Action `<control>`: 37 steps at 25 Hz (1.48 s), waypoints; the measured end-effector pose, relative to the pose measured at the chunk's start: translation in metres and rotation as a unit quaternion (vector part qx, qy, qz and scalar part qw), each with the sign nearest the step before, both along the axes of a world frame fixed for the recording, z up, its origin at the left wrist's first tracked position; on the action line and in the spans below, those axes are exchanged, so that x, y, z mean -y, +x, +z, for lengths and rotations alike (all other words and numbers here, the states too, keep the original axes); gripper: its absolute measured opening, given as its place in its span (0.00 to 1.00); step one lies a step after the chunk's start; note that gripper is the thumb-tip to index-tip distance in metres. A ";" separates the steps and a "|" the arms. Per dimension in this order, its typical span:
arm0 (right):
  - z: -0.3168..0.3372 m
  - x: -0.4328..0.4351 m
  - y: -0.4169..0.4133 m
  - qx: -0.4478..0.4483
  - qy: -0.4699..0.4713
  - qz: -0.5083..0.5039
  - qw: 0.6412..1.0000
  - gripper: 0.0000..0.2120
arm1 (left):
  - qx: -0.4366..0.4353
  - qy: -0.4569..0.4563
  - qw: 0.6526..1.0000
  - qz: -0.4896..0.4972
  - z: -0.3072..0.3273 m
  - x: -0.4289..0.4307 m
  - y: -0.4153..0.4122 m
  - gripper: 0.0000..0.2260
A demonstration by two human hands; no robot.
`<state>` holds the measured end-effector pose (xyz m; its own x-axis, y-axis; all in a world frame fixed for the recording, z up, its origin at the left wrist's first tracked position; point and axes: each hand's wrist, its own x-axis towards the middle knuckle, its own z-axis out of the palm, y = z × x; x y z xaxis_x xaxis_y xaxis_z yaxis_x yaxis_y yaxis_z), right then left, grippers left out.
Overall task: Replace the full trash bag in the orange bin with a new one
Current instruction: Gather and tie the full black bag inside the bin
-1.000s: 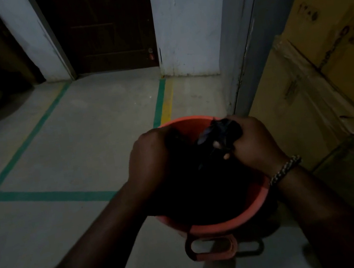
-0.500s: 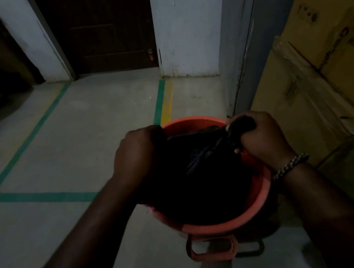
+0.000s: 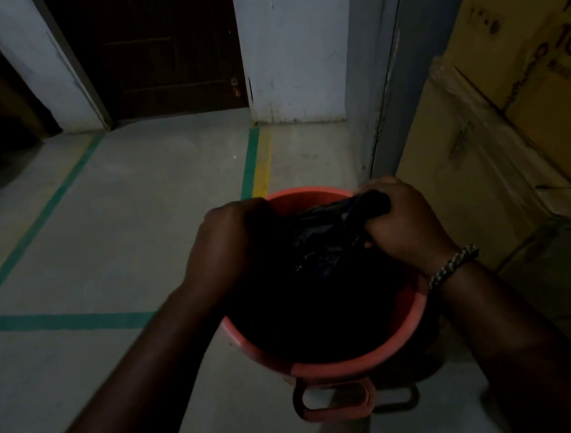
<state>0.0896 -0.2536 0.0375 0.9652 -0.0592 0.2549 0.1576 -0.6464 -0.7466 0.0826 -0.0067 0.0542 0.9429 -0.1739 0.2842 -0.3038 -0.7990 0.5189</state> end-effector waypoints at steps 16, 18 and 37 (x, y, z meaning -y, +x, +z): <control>0.002 0.002 0.001 0.004 0.024 0.012 1.000 0.10 | -0.083 0.039 0.994 -0.051 0.003 -0.005 0.009 0.07; 0.003 0.000 0.001 -0.021 0.093 -0.001 0.995 0.11 | -0.046 0.026 0.998 0.035 0.005 -0.012 0.011 0.04; 0.015 -0.011 -0.002 -0.099 0.271 -0.031 0.957 0.05 | 0.144 -0.113 0.983 -0.020 0.011 -0.002 0.009 0.08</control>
